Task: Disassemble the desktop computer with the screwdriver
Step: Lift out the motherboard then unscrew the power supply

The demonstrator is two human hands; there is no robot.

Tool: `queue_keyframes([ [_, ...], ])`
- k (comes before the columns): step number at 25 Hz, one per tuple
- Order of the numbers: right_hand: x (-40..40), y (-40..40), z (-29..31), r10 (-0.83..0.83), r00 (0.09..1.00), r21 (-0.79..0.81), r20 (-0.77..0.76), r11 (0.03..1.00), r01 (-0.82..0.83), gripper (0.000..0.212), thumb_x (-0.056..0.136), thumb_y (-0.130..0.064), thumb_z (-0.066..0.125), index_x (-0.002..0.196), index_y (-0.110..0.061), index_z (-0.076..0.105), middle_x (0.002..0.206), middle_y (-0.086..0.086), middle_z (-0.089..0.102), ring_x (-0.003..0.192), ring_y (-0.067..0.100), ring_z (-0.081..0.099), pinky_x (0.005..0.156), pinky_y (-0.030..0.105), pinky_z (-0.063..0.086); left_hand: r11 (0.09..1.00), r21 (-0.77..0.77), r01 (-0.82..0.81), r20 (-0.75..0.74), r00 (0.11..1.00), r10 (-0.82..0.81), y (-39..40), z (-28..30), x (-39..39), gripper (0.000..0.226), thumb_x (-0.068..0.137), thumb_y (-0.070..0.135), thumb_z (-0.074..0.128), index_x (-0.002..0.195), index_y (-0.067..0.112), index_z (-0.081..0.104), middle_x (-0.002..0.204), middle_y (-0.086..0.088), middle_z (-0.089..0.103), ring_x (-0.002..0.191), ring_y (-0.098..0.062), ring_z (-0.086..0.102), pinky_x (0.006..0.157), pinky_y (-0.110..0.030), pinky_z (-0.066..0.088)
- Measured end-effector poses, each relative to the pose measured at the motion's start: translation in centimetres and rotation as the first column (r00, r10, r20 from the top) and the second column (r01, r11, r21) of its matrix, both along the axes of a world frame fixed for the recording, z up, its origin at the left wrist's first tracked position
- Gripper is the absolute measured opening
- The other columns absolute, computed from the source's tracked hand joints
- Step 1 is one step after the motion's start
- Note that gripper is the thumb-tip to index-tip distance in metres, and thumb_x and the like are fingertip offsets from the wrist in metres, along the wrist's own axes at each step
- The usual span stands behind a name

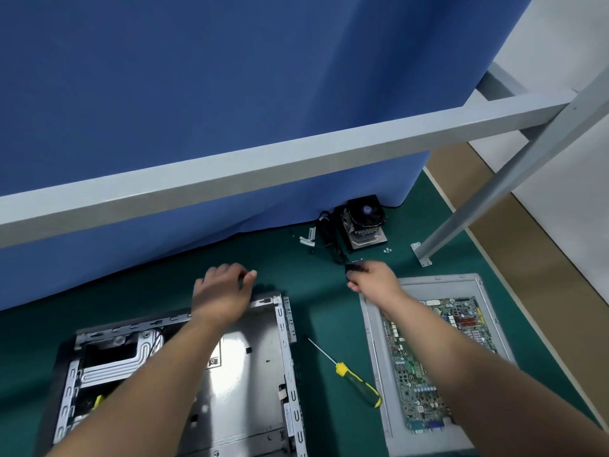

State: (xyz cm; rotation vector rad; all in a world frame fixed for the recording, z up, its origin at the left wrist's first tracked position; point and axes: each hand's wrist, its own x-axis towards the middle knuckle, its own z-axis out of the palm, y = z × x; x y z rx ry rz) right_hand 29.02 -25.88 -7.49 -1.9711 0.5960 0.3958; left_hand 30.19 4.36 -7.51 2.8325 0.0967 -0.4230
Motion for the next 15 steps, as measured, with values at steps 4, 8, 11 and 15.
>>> queue_keyframes([
  [4,5.7,0.1,-2.4,0.018,0.999,-0.121,-0.042,0.992,-0.023,0.011,0.092,-0.019,0.062,0.084,-0.019,0.069,0.071,0.002,0.070,0.070,0.021,0.065,0.064,0.026,0.050,0.987,0.159,-0.013,0.087,0.996,-0.001,-0.1,-2.1,-0.6,0.049,0.102,0.062,0.028,0.103,0.031,0.066,0.109,0.009,0.069,0.112,-0.020,0.057,0.085,-0.036,0.040],
  [8,10.3,1.2,-4.6,-0.005,1.000,-0.207,0.021,0.978,0.009,0.010,0.092,-0.017,0.064,0.095,-0.008,0.069,0.097,0.016,0.073,0.093,0.035,0.067,0.076,0.035,0.053,0.980,0.200,-0.004,0.200,0.979,-0.037,-0.4,-2.3,-0.8,0.048,0.101,0.054,0.033,0.084,0.027,0.068,0.088,0.004,0.071,0.097,-0.026,0.064,0.074,-0.034,0.045],
  [11,11.8,1.9,-5.9,-0.050,0.999,-0.316,-0.011,0.948,0.044,0.009,0.090,-0.014,0.061,0.096,-0.007,0.060,0.096,0.017,0.064,0.085,0.032,0.054,0.070,0.027,0.039,0.977,0.215,0.008,0.205,0.977,-0.053,-0.6,-2.3,-0.9,0.051,0.097,0.054,0.030,0.078,0.024,0.067,0.081,0.003,0.069,0.091,-0.026,0.064,0.068,-0.032,0.045],
  [15,11.6,2.2,-6.8,-0.096,0.995,-0.326,-0.012,0.942,0.086,0.011,0.090,-0.010,0.058,0.098,-0.005,0.065,0.096,0.017,0.064,0.084,0.033,0.051,0.071,0.026,0.037,0.979,0.204,0.004,0.223,0.973,-0.050,-0.7,-2.3,-0.9,0.053,0.097,0.052,0.031,0.073,0.020,0.066,0.076,0.001,0.068,0.086,-0.028,0.064,0.064,-0.031,0.045],
])
